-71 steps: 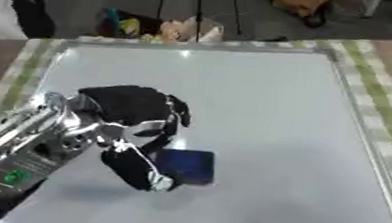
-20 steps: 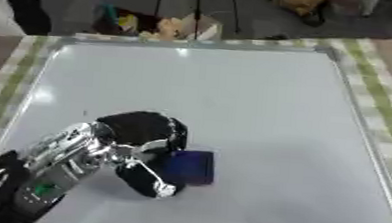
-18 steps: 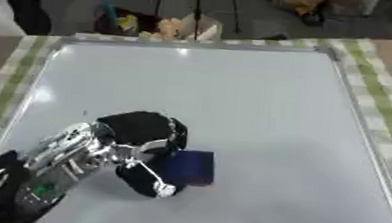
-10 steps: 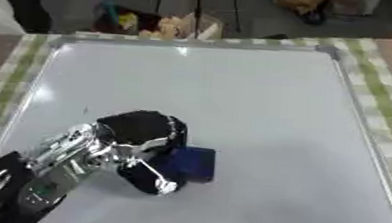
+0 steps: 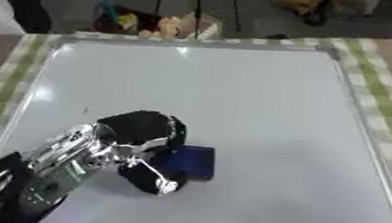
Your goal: Wipe the whiteboard clean with a brush.
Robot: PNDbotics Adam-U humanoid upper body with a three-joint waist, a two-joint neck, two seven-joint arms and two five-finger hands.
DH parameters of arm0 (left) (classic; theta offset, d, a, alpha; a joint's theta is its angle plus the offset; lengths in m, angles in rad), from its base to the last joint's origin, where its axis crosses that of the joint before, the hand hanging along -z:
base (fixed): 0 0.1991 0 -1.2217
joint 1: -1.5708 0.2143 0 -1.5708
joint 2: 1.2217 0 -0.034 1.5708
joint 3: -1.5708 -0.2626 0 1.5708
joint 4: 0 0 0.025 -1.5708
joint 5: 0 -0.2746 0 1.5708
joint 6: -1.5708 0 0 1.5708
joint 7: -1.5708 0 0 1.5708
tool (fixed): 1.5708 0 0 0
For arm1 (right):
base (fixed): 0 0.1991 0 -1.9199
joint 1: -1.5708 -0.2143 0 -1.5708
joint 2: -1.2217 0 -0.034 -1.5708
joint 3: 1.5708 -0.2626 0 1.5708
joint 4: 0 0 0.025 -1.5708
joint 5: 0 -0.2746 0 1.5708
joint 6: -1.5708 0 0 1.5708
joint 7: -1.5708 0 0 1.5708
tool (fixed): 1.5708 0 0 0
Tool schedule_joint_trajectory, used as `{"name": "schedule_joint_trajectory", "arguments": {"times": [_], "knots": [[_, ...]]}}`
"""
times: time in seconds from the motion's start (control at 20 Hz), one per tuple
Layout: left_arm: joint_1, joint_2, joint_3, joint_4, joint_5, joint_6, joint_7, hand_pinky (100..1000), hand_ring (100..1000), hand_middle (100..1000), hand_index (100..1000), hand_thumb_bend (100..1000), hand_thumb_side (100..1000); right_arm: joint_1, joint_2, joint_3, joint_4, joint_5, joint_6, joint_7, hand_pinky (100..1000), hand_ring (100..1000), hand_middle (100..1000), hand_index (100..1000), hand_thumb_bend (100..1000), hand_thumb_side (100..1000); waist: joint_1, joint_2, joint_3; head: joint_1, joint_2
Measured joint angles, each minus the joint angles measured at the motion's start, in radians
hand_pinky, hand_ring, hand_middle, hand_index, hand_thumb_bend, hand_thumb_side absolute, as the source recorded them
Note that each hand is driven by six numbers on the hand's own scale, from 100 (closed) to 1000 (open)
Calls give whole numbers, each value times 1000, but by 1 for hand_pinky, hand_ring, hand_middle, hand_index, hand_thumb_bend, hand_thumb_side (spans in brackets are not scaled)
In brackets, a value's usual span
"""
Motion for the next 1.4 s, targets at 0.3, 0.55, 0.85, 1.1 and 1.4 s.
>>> {"name": "schedule_joint_trajectory", "arguments": {"times": [0.3, 0.55, 0.85, 1.1, 1.4], "knots": [[-1, 0, 0, 0, 0, 0, 0, 425, 625, 622, 176, 262, 398, 0, 0, 2, 0, 0, 2, 3, 725, 671, 549, 784, 100, 802, 0, 0, 0, 0, -4], [-1, 0, 0, 0, 1, 1, -1, 424, 624, 623, 177, 249, 400, 0, 0, 2, 0, 0, -1, 6, 725, 671, 550, 784, 100, 803, 1, 0, 0, 0, -4], [-1, 0, 0, 0, 2, 4, 0, 419, 617, 601, 177, 232, 400, 0, 0, 2, 0, 0, -4, 8, 726, 672, 550, 784, 100, 804, 1, 0, 1, 0, -4], [-1, 0, 2, -7, 6, 17, 8, 412, 609, 573, 175, 220, 408, 0, 0, 2, 0, 0, -6, 10, 727, 673, 550, 784, 100, 805, 1, 0, 5, 0, -4], [-1, 2, 20, -19, 11, 39, 22, 402, 600, 549, 173, 219, 412, 1, 0, 2, 0, 0, -7, 11, 728, 674, 550, 784, 100, 806, 0, -1, 7, 0, -4]]}}
